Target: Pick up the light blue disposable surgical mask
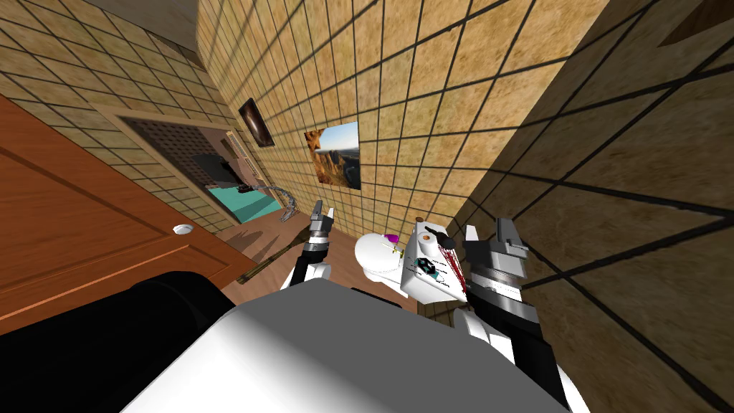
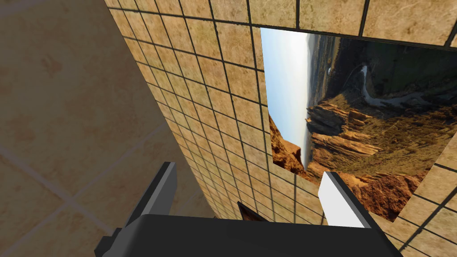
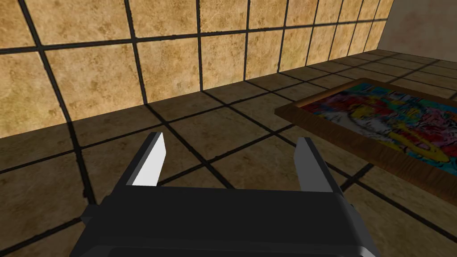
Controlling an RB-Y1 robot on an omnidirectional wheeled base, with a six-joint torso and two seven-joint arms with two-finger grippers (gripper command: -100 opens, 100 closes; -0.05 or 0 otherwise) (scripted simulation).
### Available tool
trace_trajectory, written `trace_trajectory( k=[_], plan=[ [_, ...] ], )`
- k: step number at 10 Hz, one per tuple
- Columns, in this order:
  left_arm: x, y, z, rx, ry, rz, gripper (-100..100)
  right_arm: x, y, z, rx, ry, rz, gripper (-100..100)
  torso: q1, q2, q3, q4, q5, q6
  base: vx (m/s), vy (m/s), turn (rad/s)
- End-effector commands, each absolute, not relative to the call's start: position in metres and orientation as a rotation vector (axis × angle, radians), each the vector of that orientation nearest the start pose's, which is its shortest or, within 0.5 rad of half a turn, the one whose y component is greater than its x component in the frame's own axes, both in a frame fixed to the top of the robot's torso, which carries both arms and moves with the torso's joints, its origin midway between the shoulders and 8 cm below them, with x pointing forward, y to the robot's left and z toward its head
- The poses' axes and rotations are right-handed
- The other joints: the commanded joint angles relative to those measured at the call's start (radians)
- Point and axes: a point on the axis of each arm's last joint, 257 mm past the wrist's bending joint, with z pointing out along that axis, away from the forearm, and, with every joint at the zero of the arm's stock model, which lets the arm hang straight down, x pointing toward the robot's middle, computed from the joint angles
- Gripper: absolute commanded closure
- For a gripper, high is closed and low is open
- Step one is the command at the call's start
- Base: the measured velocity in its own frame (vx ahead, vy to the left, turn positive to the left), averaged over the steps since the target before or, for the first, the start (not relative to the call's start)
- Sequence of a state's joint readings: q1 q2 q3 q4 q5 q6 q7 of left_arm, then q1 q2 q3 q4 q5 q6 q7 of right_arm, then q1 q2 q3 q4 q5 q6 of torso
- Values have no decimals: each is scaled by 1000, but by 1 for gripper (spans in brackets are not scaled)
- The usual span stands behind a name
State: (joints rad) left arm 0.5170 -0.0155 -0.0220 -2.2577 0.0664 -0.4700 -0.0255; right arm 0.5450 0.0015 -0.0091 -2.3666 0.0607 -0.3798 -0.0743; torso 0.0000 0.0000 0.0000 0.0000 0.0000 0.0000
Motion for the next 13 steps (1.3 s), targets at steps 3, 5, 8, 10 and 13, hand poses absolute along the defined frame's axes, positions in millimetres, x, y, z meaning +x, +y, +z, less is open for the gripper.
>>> trace_trajectory(
  k=[3,5,8,10,13],
  plan=[
    [351,285,3,-759,610,-1320,0,357,-278,-4,652,825,1169,-100,4,2,1,0,1,0,-30,61,8],
    [351,285,3,-759,610,-1320,0,366,-278,-26,609,920,1084,-100,5,2,1,1,1,0,-38,69,23],
    [351,285,3,-759,610,-1320,0,379,-283,-67,514,1088,914,-100,5,4,2,1,1,0,-56,76,38],
    [351,285,3,-759,610,-1320,0,387,-290,-95,430,1200,784,-100,6,5,3,1,1,0,-83,89,51],
    [351,285,3,-759,610,-1320,0,393,-302,-130,324,1323,633,-100,4,4,2,1,1,0,-52,62,51]
  ],
)
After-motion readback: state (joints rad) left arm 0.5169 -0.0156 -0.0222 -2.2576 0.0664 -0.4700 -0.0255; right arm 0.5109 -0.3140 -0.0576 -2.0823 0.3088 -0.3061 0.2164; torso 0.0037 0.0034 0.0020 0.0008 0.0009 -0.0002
